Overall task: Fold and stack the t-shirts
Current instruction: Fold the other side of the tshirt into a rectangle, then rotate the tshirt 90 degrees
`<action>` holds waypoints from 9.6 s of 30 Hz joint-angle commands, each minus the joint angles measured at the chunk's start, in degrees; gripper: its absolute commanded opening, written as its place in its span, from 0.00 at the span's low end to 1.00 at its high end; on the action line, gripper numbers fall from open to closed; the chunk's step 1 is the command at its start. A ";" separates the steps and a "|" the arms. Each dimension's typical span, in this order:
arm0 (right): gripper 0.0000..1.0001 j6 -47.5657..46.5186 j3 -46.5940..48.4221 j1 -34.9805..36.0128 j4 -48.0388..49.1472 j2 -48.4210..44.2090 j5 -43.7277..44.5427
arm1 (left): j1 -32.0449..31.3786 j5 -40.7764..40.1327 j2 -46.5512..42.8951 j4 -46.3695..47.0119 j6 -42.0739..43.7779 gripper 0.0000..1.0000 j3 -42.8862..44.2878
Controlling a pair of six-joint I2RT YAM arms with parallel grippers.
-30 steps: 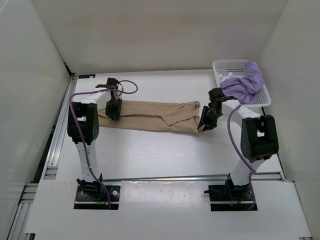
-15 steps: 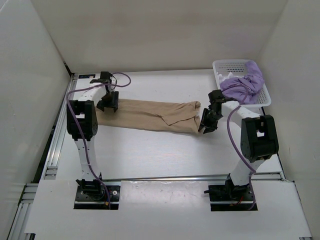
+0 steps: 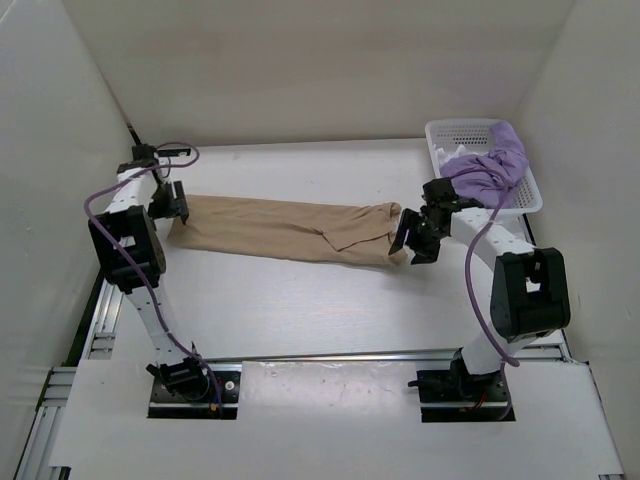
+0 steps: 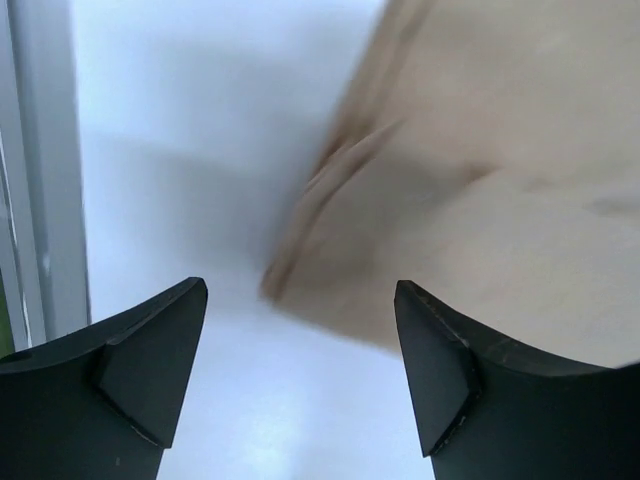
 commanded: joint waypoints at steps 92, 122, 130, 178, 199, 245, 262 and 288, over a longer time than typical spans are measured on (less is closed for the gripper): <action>0.74 17.11 52.33 1.43 8.60 33.50 0.91 | 6.05 1.74 -23.63 -0.91 -0.01 0.89 -29.39; 0.66 72.90 41.89 52.50 15.54 36.33 5.07 | 17.57 0.07 -54.57 -5.31 -0.01 0.95 -39.51; 0.66 78.09 41.89 54.44 15.53 40.55 0.76 | 18.09 0.16 -51.68 -5.31 -0.01 0.95 -36.96; 0.66 26.52 36.35 28.73 -1.95 20.43 25.24 | 3.69 10.18 -29.36 -3.72 -0.01 0.97 -26.41; 0.65 21.92 56.84 5.92 7.44 47.15 9.63 | 1.04 3.40 -16.78 2.96 -0.01 0.95 -28.42; 0.96 35.53 7.87 43.07 17.73 4.68 15.98 | 9.65 2.80 -52.36 2.25 -0.01 0.95 -48.81; 0.66 57.43 25.02 52.42 23.44 34.41 0.32 | 12.91 0.07 -60.54 -2.41 -0.01 0.98 -52.77; 0.00 19.83 -25.86 38.27 12.54 -14.70 -2.75 | -19.58 3.33 -61.61 -14.53 -0.01 0.95 -45.22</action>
